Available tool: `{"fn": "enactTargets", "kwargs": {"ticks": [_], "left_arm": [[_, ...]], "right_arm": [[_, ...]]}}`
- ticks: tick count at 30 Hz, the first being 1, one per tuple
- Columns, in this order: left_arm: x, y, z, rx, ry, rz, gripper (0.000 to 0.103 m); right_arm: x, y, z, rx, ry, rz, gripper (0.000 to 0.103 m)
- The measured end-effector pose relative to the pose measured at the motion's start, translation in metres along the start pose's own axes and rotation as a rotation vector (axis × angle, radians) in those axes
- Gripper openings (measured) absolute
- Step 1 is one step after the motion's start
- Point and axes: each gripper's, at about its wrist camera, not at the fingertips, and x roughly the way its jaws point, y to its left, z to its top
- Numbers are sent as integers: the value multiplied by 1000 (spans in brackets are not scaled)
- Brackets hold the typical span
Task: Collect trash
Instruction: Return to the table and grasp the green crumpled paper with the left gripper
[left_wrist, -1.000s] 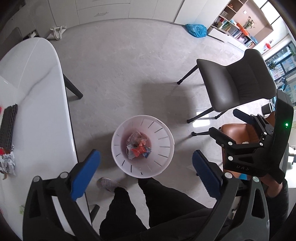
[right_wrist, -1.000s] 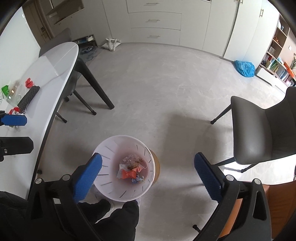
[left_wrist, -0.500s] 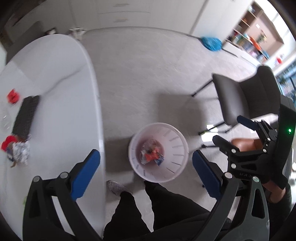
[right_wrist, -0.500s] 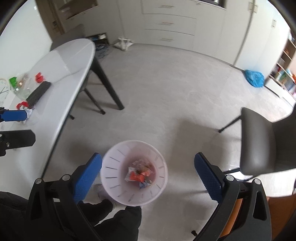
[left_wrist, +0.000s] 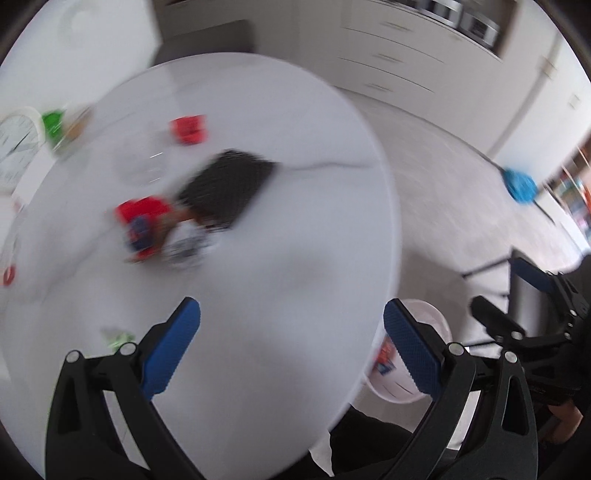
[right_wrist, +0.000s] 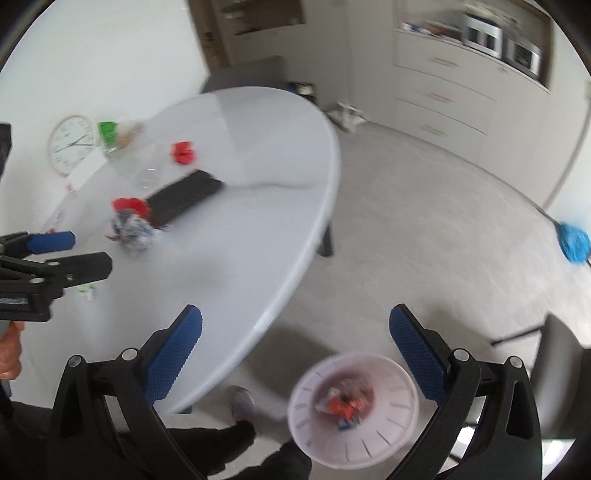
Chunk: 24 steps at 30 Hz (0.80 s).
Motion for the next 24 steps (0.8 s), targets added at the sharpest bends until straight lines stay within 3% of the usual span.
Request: {"fn": "enactTargets", "kwargs": {"ticks": [5,9,12,18,24], "left_arm": [[7,70,-13,-152,11,72,95],[17,111,-27,-207,22,136,95],[27,142,-40,-254,40,143,95],[48,172,-59,-288,49,151,95],[73,180,-65,-260,64,161,94]], "right_arm": [[14,42,20,-59,-6,64,101],[26,72,29,-97,11,110,101],[34,90,31,-126,27,128,101],[46,118,36,-153,52,156,101],[57,132,39,-159,74,164,101]]}}
